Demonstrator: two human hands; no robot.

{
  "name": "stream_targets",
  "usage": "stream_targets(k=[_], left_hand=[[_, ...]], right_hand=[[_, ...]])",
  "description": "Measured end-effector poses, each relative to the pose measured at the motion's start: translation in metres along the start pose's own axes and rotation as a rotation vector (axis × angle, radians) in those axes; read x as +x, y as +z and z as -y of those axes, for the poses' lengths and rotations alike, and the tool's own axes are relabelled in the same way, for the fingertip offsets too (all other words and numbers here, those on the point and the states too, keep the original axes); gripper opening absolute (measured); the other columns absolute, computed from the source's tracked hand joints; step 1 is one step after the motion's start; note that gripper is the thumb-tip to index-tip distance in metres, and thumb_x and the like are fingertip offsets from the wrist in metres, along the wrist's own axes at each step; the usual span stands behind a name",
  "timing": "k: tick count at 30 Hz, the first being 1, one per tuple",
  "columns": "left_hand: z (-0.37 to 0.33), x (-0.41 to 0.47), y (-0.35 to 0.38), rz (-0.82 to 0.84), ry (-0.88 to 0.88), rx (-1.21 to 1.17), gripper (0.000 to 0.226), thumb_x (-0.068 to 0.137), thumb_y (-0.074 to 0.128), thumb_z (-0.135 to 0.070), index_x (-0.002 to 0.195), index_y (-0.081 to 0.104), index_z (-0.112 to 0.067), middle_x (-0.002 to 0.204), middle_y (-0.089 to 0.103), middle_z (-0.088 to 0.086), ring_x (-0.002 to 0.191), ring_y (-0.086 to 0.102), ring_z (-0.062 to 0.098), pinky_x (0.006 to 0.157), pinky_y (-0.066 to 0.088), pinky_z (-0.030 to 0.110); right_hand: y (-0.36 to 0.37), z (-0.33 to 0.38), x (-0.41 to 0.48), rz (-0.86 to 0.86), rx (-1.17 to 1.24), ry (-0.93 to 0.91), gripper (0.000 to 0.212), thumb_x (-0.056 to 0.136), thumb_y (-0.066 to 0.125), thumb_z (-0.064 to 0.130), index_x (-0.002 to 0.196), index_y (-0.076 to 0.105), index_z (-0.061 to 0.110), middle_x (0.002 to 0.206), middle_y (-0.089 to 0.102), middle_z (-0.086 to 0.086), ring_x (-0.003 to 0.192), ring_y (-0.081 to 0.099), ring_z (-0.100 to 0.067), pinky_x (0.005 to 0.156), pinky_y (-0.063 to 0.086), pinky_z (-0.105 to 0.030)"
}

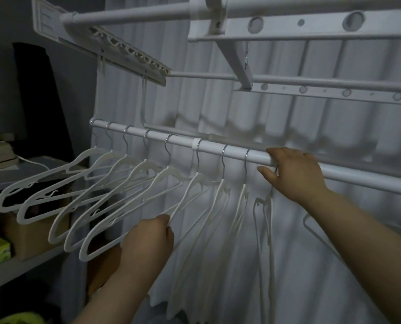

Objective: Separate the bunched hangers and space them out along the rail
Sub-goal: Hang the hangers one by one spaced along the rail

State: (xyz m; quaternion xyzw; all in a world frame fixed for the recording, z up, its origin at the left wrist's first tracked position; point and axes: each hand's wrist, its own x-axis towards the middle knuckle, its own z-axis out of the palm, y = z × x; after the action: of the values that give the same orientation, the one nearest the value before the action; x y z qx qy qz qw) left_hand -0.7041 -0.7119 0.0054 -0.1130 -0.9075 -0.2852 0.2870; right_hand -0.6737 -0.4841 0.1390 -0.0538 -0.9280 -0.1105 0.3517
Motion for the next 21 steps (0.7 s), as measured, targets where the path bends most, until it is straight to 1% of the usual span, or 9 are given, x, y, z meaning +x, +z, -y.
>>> stream_targets(k=[4, 7, 9, 11, 12, 14, 17, 19, 21], left_hand=[[0.004, 0.002, -0.003, 0.001, -0.012, 0.018, 0.017, 0.092, 0.04, -0.016, 0.086, 0.056, -0.015, 0.054, 0.035, -0.009, 0.046, 0.031, 0.003, 0.041, 0.019, 0.015], [0.004, 0.003, -0.006, 0.01, -0.027, 0.04, 0.025, 0.092, 0.039, -0.019, 0.103, 0.061, -0.014, 0.059, 0.045, -0.007, 0.057, 0.047, 0.014, 0.046, 0.027, 0.023], [0.001, 0.001, -0.012, -0.015, -0.038, 0.029, 0.027, 0.094, 0.039, -0.026, 0.113, 0.057, -0.02, 0.084, 0.064, -0.002, 0.083, 0.06, 0.02, 0.057, 0.035, 0.023], [-0.005, -0.003, -0.021, -0.083, -0.059, -0.058, 0.035, 0.093, 0.042, -0.034, 0.125, 0.05, -0.023, 0.117, 0.063, 0.0, 0.107, 0.059, 0.019, 0.074, 0.042, 0.026], [-0.009, -0.005, -0.025, -0.129, -0.048, -0.11, 0.04, 0.092, 0.043, -0.037, 0.129, 0.047, -0.023, 0.125, 0.059, -0.001, 0.113, 0.055, 0.018, 0.081, 0.043, 0.027], [-0.017, -0.008, -0.032, -0.189, 0.016, -0.178, 0.044, 0.09, 0.045, -0.042, 0.129, 0.049, -0.024, 0.127, 0.057, -0.004, 0.111, 0.054, 0.014, 0.08, 0.042, 0.026], [-0.033, -0.011, -0.035, -0.138, 0.1, -0.209, 0.047, 0.085, 0.045, -0.053, 0.124, 0.051, -0.029, 0.112, 0.06, -0.013, 0.087, 0.052, 0.004, 0.064, 0.037, 0.019], [-0.042, -0.014, -0.034, -0.072, 0.137, -0.159, 0.052, 0.082, 0.046, -0.058, 0.127, 0.047, -0.031, 0.115, 0.058, -0.015, 0.09, 0.054, 0.004, 0.068, 0.038, 0.018], [-0.045, -0.015, -0.031, -0.002, 0.148, -0.094, 0.055, 0.083, 0.047, -0.057, 0.131, 0.042, -0.03, 0.123, 0.056, -0.013, 0.103, 0.057, 0.006, 0.076, 0.04, 0.019]], right_hand=[[-0.001, 0.001, 0.0, 0.003, 0.003, -0.01, 0.053, 0.09, 0.048, 0.041, 0.133, 0.042, 0.012, 0.13, 0.053, -0.011, 0.118, 0.048, -0.031, 0.097, 0.03, -0.038], [-0.001, 0.002, 0.0, 0.002, 0.01, -0.015, 0.052, 0.089, 0.049, 0.04, 0.133, 0.043, 0.012, 0.13, 0.054, -0.012, 0.118, 0.049, -0.031, 0.097, 0.03, -0.038], [-0.002, 0.003, -0.001, 0.003, 0.013, -0.019, 0.052, 0.089, 0.049, 0.04, 0.132, 0.043, 0.012, 0.13, 0.053, -0.012, 0.118, 0.049, -0.031, 0.098, 0.03, -0.038], [-0.002, 0.003, -0.001, 0.007, 0.012, -0.023, 0.052, 0.09, 0.049, 0.041, 0.133, 0.043, 0.012, 0.131, 0.053, -0.012, 0.118, 0.048, -0.031, 0.098, 0.03, -0.037], [-0.003, 0.003, -0.001, 0.009, 0.01, -0.024, 0.052, 0.09, 0.048, 0.041, 0.133, 0.042, 0.013, 0.131, 0.052, -0.011, 0.118, 0.048, -0.03, 0.099, 0.029, -0.037], [-0.003, 0.002, -0.002, 0.012, 0.01, -0.024, 0.053, 0.09, 0.048, 0.042, 0.134, 0.041, 0.013, 0.132, 0.051, -0.011, 0.119, 0.047, -0.03, 0.099, 0.029, -0.036], [-0.004, 0.001, -0.003, 0.011, 0.018, -0.025, 0.054, 0.09, 0.047, 0.042, 0.134, 0.04, 0.012, 0.133, 0.051, -0.011, 0.12, 0.047, -0.03, 0.1, 0.029, -0.036], [-0.005, 0.0, -0.003, 0.016, 0.026, -0.023, 0.056, 0.09, 0.047, 0.043, 0.136, 0.037, 0.013, 0.136, 0.049, -0.01, 0.122, 0.046, -0.029, 0.101, 0.028, -0.036], [-0.005, -0.003, -0.004, 0.024, 0.034, -0.021, 0.058, 0.09, 0.047, 0.043, 0.138, 0.034, 0.013, 0.138, 0.047, -0.009, 0.124, 0.044, -0.029, 0.102, 0.026, -0.036]])
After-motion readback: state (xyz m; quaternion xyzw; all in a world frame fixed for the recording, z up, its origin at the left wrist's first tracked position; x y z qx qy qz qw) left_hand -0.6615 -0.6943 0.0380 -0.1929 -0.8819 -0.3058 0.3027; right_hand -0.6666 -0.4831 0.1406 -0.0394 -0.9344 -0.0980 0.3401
